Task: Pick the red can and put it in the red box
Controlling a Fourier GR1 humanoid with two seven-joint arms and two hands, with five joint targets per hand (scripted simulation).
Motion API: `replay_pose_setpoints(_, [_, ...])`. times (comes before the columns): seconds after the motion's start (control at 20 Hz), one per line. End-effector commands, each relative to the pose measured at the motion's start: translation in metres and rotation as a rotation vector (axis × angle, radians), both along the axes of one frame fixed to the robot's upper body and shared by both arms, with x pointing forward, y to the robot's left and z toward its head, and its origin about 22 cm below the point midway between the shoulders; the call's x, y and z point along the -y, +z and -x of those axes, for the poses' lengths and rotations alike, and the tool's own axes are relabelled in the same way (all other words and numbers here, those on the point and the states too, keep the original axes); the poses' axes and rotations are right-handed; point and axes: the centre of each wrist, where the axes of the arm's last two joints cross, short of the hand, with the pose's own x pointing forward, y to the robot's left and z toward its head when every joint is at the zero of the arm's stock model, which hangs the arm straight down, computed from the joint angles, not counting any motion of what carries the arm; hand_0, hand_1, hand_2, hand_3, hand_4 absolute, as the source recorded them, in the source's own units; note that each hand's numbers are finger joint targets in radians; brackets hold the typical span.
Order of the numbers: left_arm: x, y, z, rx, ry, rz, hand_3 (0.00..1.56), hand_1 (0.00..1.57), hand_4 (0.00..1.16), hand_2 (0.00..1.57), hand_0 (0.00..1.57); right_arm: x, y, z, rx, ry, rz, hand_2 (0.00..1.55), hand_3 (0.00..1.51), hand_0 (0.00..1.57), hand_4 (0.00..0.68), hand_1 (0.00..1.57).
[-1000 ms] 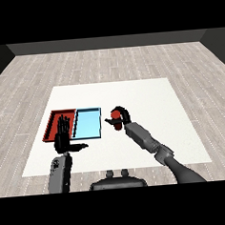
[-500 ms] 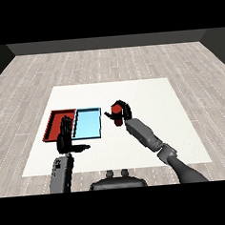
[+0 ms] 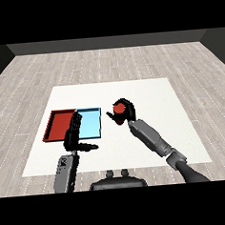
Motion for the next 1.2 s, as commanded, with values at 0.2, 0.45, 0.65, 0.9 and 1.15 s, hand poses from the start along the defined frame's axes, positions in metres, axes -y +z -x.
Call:
replay_pose_setpoints(0.2, [0.025,0.013,-0.015,-0.041,-0.046,-0.038,0.0,0.0,0.0,0.0,0.0,0.01,0.027,0.044,0.061,0.003,-0.005,1.42,1.39,1.46,0.633,1.46])
replay_pose_setpoints(0.45, [0.08,0.005,-0.008,-0.041,-0.061,-0.085,0.0,0.0,0.0,0.0,0.0,0.02,0.028,0.055,0.116,0.011,-0.04,1.41,1.39,1.43,0.629,1.43])
replay_pose_setpoints(0.65, [0.07,0.004,-0.018,-0.122,-0.068,-0.066,0.0,0.0,0.0,0.0,0.0,0.022,0.041,0.065,0.125,0.021,-0.038,1.43,1.4,1.44,0.632,1.44])
replay_pose_setpoints(0.9, [0.074,-0.016,-0.023,-0.158,-0.09,-0.08,0.0,0.0,0.0,0.0,0.0,0.012,0.041,0.06,0.17,0.045,-0.037,1.43,1.4,1.44,0.616,1.44])
replay_pose_setpoints(1.15, [0.093,-0.013,-0.035,-0.202,-0.106,-0.096,0.0,0.0,0.0,0.0,0.0,-0.001,0.041,0.092,0.192,0.062,-0.038,1.44,1.39,1.45,0.651,1.45])
